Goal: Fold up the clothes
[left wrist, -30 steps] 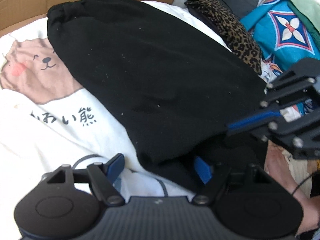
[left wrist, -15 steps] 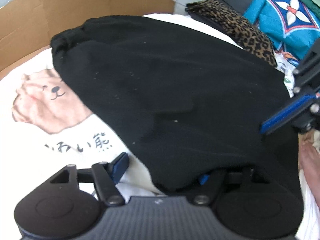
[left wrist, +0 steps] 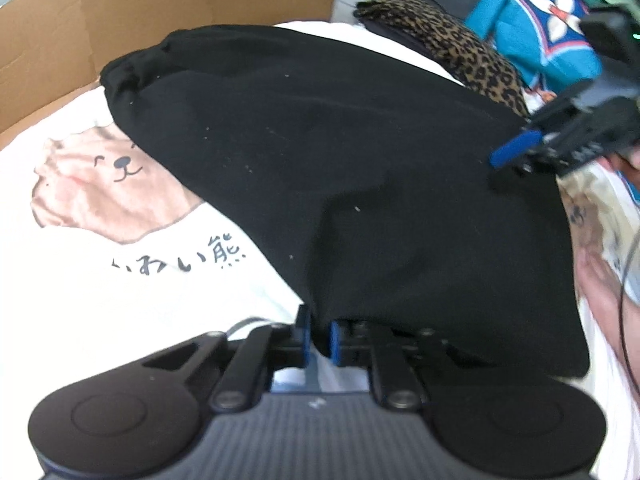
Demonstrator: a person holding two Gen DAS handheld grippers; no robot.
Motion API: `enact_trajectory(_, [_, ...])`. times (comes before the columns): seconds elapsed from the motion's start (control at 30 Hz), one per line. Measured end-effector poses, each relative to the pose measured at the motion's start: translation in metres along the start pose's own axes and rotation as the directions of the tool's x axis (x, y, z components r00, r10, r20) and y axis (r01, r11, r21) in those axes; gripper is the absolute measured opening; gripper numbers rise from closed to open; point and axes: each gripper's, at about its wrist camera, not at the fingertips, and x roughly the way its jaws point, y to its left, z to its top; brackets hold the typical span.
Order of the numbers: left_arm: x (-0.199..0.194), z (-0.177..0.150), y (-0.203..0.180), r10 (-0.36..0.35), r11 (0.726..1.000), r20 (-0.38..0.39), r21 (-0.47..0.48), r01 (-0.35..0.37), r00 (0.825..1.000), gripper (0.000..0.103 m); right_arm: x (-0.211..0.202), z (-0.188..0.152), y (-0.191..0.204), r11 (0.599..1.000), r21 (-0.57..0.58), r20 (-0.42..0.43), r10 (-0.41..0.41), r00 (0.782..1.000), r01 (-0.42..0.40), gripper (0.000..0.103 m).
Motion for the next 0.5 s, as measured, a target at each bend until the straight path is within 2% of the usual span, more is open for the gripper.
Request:
enact_trajectory(0.17, [-0.01,-0.004,0.003,-0.002,0.999,-0.017,0.037,0.003,1.0,0.007,0.008,-0.007,-0.011,0.999,0.008,-0.029,-0.036,0.999,0.036,0.041])
enact_trajectory(0.27, [-0.019,-0.008,0.009,0.001,0.999,-0.037,0.045,0.001,0.999,0.013,0.008,-0.006,-0.015,0.999,0.019,-0.031,-0.038,0.999,0.038,0.041])
enact_trajectory(0.43, [-0.036,-0.005,0.018,-0.002,1.0,0.011,0.005,0.002,1.0,0.013,0.006,-0.008,-0.023,0.998,0.022,-0.034,-0.05,0.998,0.051,0.041])
enact_trajectory(0.5, [-0.042,0.001,0.022,-0.025,0.999,0.055,-0.035,0.027,0.998,0.021,0.005,-0.009,-0.029,0.997,0.035,-0.035,-0.066,0.997,0.067,0.041])
